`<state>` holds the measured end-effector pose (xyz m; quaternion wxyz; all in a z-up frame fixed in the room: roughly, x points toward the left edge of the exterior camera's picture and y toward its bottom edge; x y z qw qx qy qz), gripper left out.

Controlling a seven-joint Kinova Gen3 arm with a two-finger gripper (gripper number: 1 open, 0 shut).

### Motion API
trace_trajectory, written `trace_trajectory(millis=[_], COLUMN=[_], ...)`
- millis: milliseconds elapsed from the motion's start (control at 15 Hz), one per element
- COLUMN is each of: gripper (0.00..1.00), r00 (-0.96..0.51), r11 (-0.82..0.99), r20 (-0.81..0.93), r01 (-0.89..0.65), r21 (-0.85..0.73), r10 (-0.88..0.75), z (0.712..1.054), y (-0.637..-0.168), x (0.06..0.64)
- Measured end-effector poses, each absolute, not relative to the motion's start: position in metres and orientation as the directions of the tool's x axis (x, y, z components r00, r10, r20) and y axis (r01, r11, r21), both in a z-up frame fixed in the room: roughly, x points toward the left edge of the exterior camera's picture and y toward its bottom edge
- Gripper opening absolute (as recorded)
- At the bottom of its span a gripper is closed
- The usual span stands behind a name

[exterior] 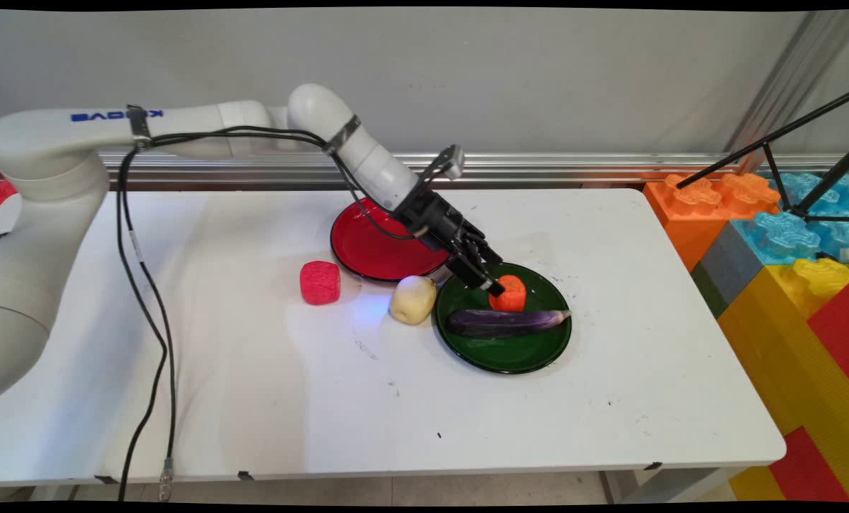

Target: Pick up the mandarin from the green plate, then place the picked object on the table

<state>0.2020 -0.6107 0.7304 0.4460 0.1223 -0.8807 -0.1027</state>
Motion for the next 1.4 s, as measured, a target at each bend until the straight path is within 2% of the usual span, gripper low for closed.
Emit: trace_trajectory(millis=[800, 867, 1400], gripper=[1.0, 0.0, 0.0], r00=[-0.582, -0.581, -0.579], r11=[0.955, 0.957, 0.965], r20=[0.761, 0.763, 0.774], r01=[-0.116, -0.116, -0.112], r21=[0.273, 0.266, 0.238], r10=[-0.288, -0.283, -0.258], z=[0.698, 0.697, 0.695], y=[-0.63, -0.631, -0.637], x=[0.166, 0.166, 0.167])
